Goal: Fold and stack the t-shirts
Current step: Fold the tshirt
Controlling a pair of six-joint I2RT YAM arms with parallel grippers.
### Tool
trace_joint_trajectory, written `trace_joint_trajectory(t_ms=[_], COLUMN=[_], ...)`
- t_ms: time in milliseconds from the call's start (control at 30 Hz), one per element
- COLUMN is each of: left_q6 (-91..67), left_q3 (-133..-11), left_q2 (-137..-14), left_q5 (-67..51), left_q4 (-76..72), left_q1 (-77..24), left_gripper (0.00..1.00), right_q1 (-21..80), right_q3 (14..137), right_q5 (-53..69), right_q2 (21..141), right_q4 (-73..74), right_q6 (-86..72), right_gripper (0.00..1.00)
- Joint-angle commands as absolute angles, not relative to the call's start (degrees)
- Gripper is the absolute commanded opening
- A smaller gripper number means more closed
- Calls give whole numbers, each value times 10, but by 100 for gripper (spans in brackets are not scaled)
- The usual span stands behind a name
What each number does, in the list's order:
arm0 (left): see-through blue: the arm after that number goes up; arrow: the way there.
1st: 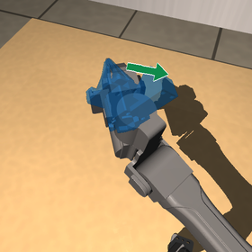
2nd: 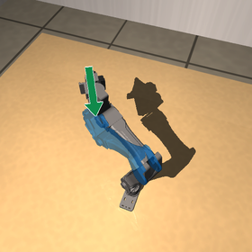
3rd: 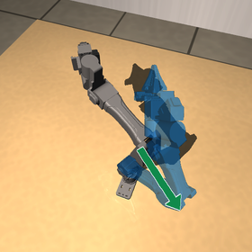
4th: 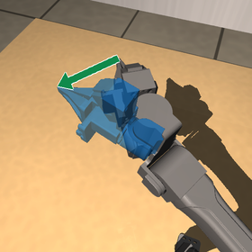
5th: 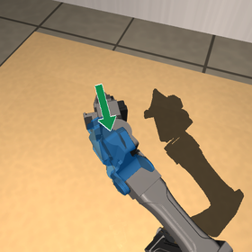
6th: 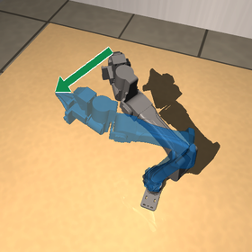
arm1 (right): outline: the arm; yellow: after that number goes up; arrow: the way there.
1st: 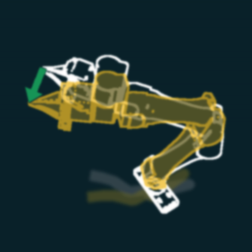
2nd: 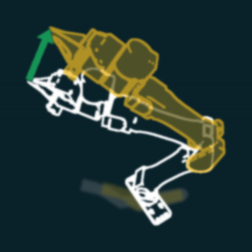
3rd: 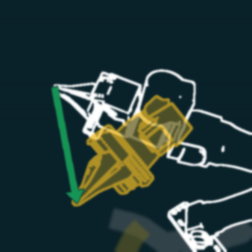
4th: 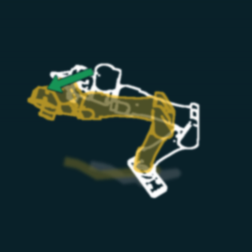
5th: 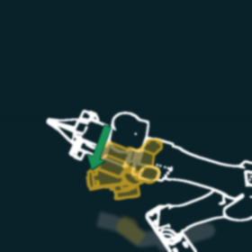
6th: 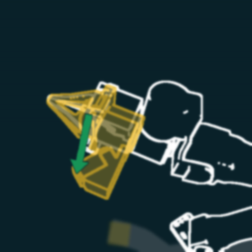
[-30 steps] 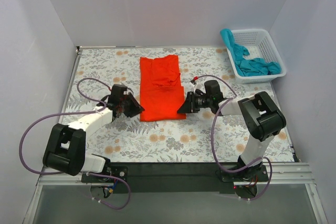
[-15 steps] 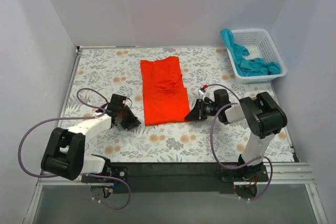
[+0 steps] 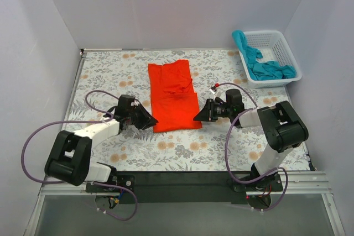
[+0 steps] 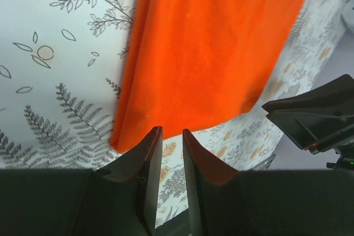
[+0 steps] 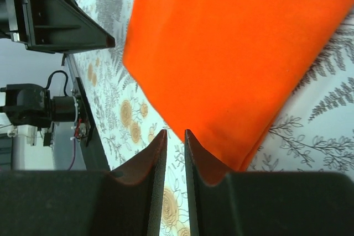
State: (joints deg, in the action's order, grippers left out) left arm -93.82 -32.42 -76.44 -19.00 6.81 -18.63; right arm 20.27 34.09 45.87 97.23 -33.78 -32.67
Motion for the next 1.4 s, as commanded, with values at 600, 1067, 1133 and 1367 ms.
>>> trace_joint_trajectory(t_ms=[600, 1067, 1133, 1367], left_q6=[-890, -932, -931, -933], left_q3=[-330, -443, -458, -490], left_q2=[-752, -726, -751, -801], left_q5=[-121, 51, 66, 94], left_q4=[283, 420, 422, 424], left_q1=[-206, -336, -346, -380], left_gripper=[22, 88, 88, 79], right_q1=[220, 382, 393, 412], right_q3=[246, 439, 453, 481], right_q5=[324, -64, -75, -91], right_q2=[891, 751, 773, 825], right_q4=[-103, 249, 262, 265], right_q6=[-241, -247, -254, -265], right_gripper=[25, 64, 64, 56])
